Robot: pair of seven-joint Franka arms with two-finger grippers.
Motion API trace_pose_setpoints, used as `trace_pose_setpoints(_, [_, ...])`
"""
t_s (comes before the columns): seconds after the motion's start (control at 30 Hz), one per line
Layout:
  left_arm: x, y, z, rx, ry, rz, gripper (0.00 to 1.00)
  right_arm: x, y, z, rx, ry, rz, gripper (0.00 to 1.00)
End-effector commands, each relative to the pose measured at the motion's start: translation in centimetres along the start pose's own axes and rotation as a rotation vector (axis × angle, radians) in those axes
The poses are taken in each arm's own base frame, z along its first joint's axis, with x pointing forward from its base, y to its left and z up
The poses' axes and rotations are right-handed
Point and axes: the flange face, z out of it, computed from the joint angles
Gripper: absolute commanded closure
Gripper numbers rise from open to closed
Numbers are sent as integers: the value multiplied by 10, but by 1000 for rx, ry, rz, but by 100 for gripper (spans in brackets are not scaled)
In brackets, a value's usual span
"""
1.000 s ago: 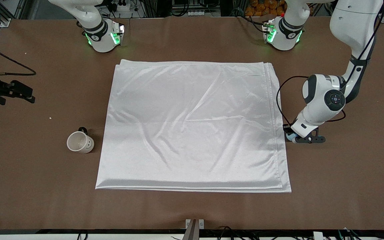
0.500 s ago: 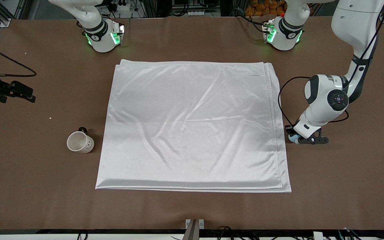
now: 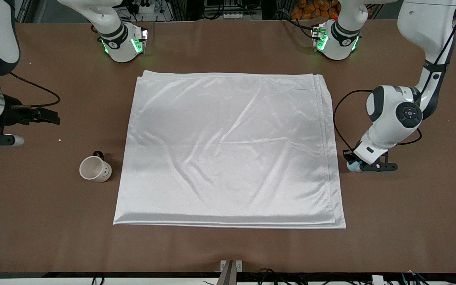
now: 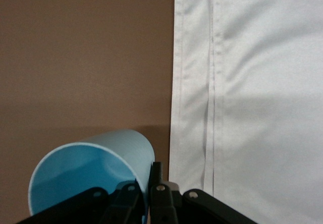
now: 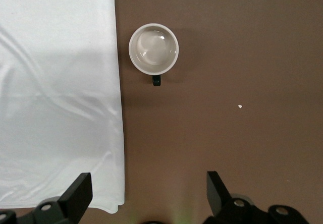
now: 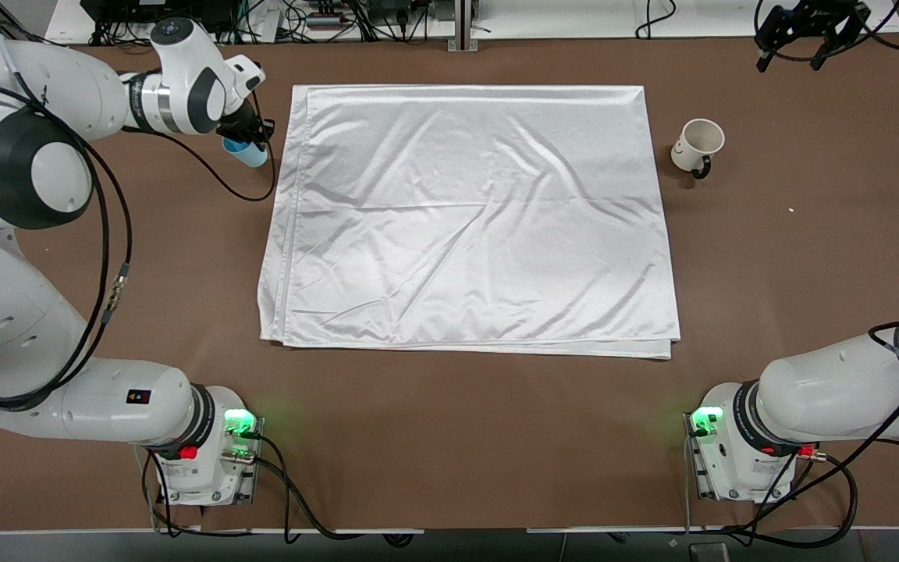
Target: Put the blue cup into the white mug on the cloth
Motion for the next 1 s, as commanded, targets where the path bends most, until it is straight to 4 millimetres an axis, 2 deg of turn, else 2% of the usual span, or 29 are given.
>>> trace_pose_setpoints(0.0, [10, -2, -38, 2, 1, 21, 100, 7, -3, 35, -2, -26, 14, 0])
trace_pose_setpoints(0.2, [17, 0, -69, 3, 9, 23, 100, 14, -17, 93, -6, -3, -11, 0])
trace_pose_setpoints(0.33, [20, 3, -95, 3, 9, 28, 100, 14, -21, 125, -8, 17, -14, 0])
trace_pose_setpoints(0.5, [23, 12, -128, 4, -7, 37, 100, 16, -21, 153, -8, 37, -16, 0])
trace_pose_setpoints(0.67, [26, 20, -161, 6, -31, 46, 100, 26, -19, 182, -8, 55, -14, 0])
trace_pose_setpoints(0.87, [19, 26, -195, 21, -42, 57, 100, 40, -15, 209, -8, 73, -14, 0])
trace_pose_setpoints(0.97, [13, 27, -211, 23, -48, 59, 100, 45, -13, 220, -8, 73, -12, 4])
